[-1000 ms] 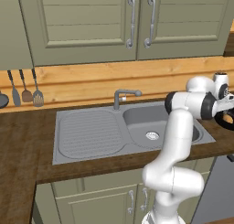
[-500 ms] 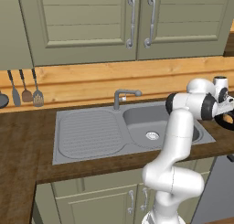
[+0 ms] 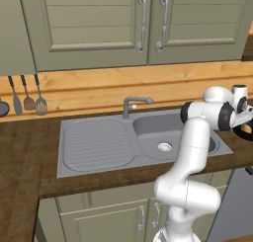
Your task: Pick the potato from the sink and place it in the bowl. Then pick the bowl and place it in the microwave. Then close the microwave door and press the start button.
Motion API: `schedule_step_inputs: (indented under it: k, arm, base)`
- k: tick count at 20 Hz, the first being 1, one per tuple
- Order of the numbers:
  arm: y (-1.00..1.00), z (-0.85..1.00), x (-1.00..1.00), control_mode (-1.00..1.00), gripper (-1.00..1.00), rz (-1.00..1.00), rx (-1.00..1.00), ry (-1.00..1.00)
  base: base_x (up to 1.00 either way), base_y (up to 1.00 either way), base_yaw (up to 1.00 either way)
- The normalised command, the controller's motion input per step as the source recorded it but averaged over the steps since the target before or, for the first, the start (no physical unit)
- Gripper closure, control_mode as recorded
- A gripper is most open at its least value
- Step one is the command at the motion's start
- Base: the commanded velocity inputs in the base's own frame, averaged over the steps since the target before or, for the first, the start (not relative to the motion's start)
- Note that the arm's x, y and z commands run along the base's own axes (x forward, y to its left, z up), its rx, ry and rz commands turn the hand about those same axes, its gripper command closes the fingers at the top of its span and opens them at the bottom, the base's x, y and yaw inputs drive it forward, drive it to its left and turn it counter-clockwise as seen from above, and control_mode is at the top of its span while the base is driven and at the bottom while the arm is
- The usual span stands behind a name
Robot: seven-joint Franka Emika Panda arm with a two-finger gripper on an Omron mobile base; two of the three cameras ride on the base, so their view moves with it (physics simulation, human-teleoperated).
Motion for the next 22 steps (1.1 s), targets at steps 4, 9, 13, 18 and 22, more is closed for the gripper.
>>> schedule_step_inputs:
  k: [4,9,13,18,22]
  arm:
    - [0.00,-0.21,0.00,-1.00,-1.00,0.10,0.00,0.02]
    - [0.00,-0.21,0.00,-1.00,1.00,0.10,0.00,0.02]
    - [0.00,-0.23,0.00,-1.00,1.00,0.09,0.00,0.04]
    - [0.08,-0.38,0.00,-1.00,1.00,0.08,0.00,0.06]
    - [0.05,-0.21,-0.09,-1.00,1.00,0.07,0.00,0.05]
  base:
    - [0.00,0.00,0.00]
    - [0.00,0.00,0.00]
    - [0.00,0.00,0.00]
    - [0.00,0.00,0.00]
    - [0.00,0.00,0.00]
